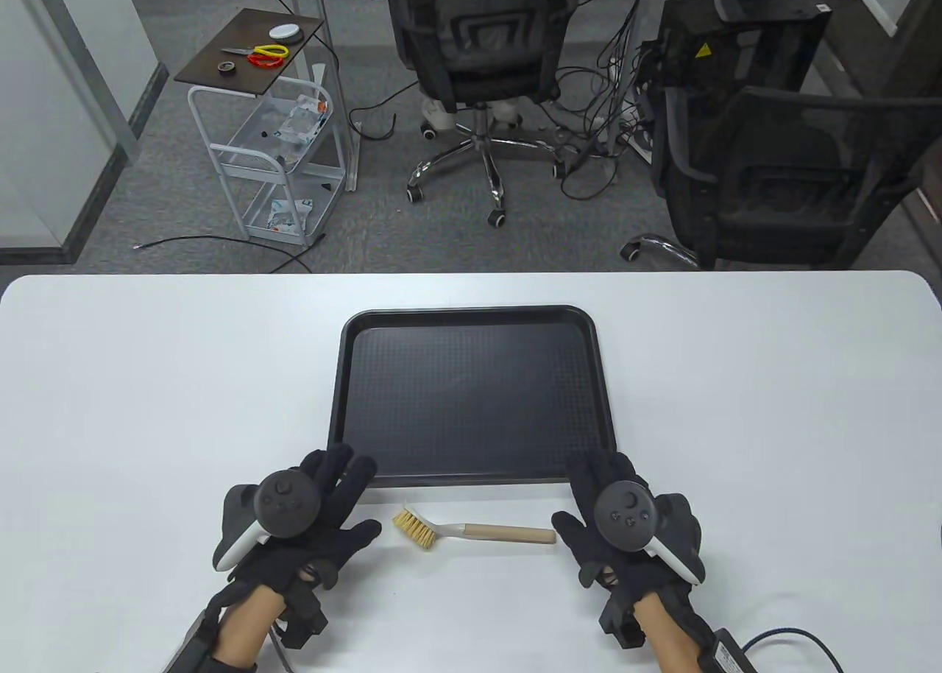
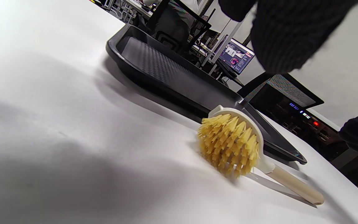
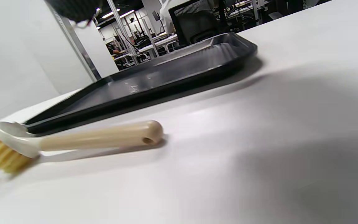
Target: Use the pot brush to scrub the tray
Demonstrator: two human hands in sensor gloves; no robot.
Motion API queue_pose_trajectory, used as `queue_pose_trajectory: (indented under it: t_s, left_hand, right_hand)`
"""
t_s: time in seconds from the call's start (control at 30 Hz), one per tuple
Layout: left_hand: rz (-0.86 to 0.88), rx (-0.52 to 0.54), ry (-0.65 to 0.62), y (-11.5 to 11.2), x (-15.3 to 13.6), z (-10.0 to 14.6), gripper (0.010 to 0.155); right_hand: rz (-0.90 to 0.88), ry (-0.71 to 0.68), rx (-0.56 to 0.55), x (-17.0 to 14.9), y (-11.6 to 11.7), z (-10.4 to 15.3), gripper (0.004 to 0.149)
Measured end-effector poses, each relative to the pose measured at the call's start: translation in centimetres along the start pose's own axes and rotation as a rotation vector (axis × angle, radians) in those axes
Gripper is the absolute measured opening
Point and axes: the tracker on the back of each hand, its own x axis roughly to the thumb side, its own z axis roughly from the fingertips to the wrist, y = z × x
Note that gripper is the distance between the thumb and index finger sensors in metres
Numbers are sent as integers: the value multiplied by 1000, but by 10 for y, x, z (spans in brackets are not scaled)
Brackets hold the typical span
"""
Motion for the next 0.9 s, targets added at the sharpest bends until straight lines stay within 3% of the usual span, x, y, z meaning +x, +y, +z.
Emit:
queue_pose_trajectory:
  t_s: [0.17,0.9]
  left_hand:
    - [4,-35,29,-2,-4,-3,82]
    - [-30,-14,24,-4,6,-3,82]
  right_hand:
    - [1,12,-17,-5,5,-2,81]
    - [-3,-14,8,-6,6,8,77]
